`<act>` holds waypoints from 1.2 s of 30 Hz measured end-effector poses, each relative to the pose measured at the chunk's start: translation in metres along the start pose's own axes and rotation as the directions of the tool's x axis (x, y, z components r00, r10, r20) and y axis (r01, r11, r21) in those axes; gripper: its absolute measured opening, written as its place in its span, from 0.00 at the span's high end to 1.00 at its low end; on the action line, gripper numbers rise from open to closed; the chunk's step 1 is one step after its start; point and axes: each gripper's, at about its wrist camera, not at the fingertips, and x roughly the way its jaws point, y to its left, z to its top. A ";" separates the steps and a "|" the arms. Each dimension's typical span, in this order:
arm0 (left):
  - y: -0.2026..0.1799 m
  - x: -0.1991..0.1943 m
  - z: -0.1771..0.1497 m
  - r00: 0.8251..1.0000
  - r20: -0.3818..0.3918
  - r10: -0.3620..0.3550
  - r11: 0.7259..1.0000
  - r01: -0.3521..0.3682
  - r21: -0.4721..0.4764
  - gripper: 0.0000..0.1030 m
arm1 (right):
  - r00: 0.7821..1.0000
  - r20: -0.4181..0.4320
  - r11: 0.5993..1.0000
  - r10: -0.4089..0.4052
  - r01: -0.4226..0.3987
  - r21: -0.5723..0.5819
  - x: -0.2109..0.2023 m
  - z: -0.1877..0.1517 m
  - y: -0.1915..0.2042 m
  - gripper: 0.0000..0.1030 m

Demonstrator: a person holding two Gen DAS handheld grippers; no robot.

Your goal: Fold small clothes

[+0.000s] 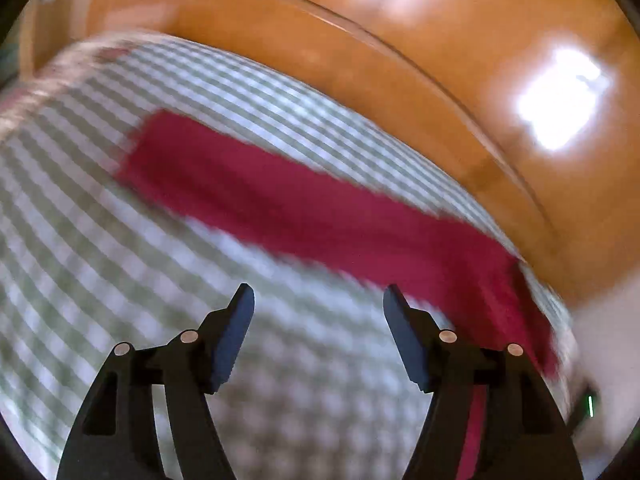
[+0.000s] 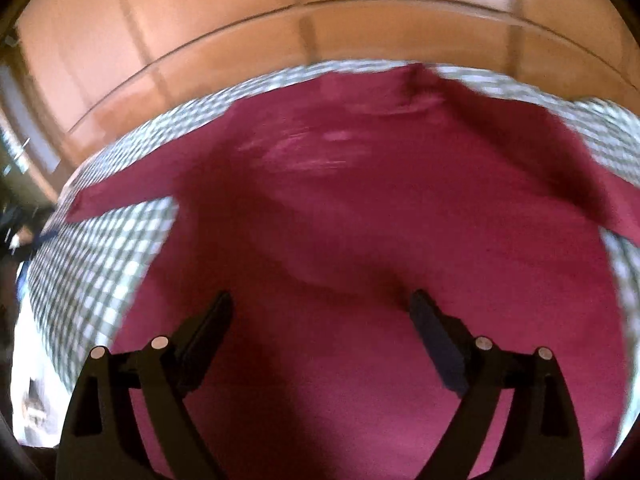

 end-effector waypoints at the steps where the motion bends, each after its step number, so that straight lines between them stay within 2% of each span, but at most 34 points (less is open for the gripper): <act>1: -0.012 0.001 -0.014 0.999 -0.029 -0.041 0.999 0.042 0.032 0.36 | 1.000 0.008 0.999 -0.023 0.023 0.028 -0.011 -0.004 -0.016 0.13; 3: -0.037 0.005 -0.049 0.985 -0.106 -0.135 0.987 0.143 0.074 0.36 | 0.996 0.020 0.991 -0.091 0.088 0.100 -0.036 -0.018 -0.056 0.13; 5: -0.060 0.011 -0.084 0.958 -0.195 -0.210 0.968 0.231 0.096 0.36 | 0.989 0.023 0.979 -0.147 0.142 0.149 -0.054 -0.032 -0.084 0.13; 7: -0.079 0.017 -0.115 0.940 -0.252 -0.231 0.955 0.268 0.125 0.37 | 0.978 0.015 0.959 -0.210 0.203 0.200 -0.073 -0.051 -0.113 0.13; 10: -0.098 0.031 -0.155 0.904 -0.350 -0.244 0.942 0.307 0.135 0.47 | 0.964 -0.008 0.931 -0.264 0.257 0.261 -0.093 -0.081 -0.143 0.13; 12: -0.107 0.037 -0.175 0.892 -0.384 -0.236 0.939 0.312 0.146 0.56 | 0.972 -0.033 0.928 -0.231 0.230 0.294 -0.099 -0.102 -0.152 0.13; 13: -0.110 0.038 -0.179 0.892 -0.386 -0.233 0.938 0.312 0.154 0.71 | 0.976 -0.041 0.930 -0.212 0.215 0.299 -0.099 -0.109 -0.152 0.15; 14: -0.113 0.038 -0.184 0.890 -0.393 -0.230 0.935 0.314 0.163 0.94 | 0.979 -0.049 0.932 -0.196 0.202 0.300 -0.099 -0.116 -0.151 0.23; 15: -0.115 0.039 -0.186 0.894 -0.390 -0.221 0.936 0.307 0.172 0.96 | 0.980 -0.059 0.935 -0.190 0.199 0.295 -0.099 -0.123 -0.147 0.36; 16: -0.115 0.035 -0.189 0.904 -0.371 -0.211 0.937 0.296 0.187 0.96 | 0.980 -0.060 0.937 -0.192 0.201 0.285 -0.100 -0.127 -0.144 0.43; 17: -0.116 0.031 -0.191 0.908 -0.362 -0.211 0.936 0.294 0.193 0.96 | 0.979 -0.055 0.940 -0.196 0.204 0.274 -0.102 -0.129 -0.141 0.59; 18: -0.117 0.027 -0.193 0.910 -0.357 -0.211 0.937 0.292 0.190 0.96 | 0.980 -0.050 0.944 -0.193 0.200 0.263 -0.106 -0.129 -0.139 0.90; 19: -0.117 0.024 -0.194 0.914 -0.349 -0.204 0.938 0.285 0.198 0.96 | 0.987 -0.047 0.951 -0.155 0.162 0.265 -0.110 -0.128 -0.139 0.91; 22: -0.107 0.017 -0.195 0.917 -0.353 -0.187 0.942 0.269 0.198 0.96 | 0.993 -0.033 0.966 -0.117 0.121 0.227 -0.124 -0.128 -0.139 0.91; 25: -0.099 0.010 -0.199 0.918 -0.367 -0.149 0.947 0.239 0.215 0.96 | 0.993 -0.081 0.979 -0.089 0.102 0.179 -0.124 -0.134 -0.136 0.91; 27: -0.103 0.006 -0.196 0.927 -0.355 -0.118 0.948 0.212 0.237 0.96 | 0.993 -0.090 0.981 -0.077 0.091 0.172 -0.125 -0.136 -0.138 0.85; 28: -0.104 0.003 -0.192 0.934 -0.343 -0.099 0.948 0.193 0.252 0.85 | 0.994 -0.079 0.978 -0.080 0.094 0.189 -0.129 -0.135 -0.142 0.81; 29: -0.106 -0.001 -0.187 0.944 -0.319 -0.088 0.949 0.177 0.262 0.66 | 0.995 -0.047 0.968 -0.086 0.094 0.233 -0.134 -0.131 -0.153 0.65; 30: -0.108 -0.004 -0.181 0.953 -0.291 -0.085 0.950 0.166 0.265 0.55 | 0.996 -0.011 0.956 -0.092 0.092 0.280 -0.138 -0.125 -0.165 0.55; 31: -0.110 -0.007 -0.175 0.962 -0.258 -0.086 0.951 0.156 0.266 0.40 | 0.995 0.020 0.942 -0.101 0.089 0.322 -0.142 -0.119 -0.176 0.55; 33: -0.118 -0.010 -0.158 0.979 -0.193 -0.071 0.950 0.125 0.286 0.39 | 0.990 0.078 0.908 -0.118 0.076 0.412 -0.148 -0.105 -0.203 0.55; 36: -0.134 0.000 -0.141 0.987 -0.147 -0.059 0.947 0.102 0.305 0.39 | 0.975 0.125 0.857 -0.182 0.095 0.507 -0.144 -0.081 -0.242 0.55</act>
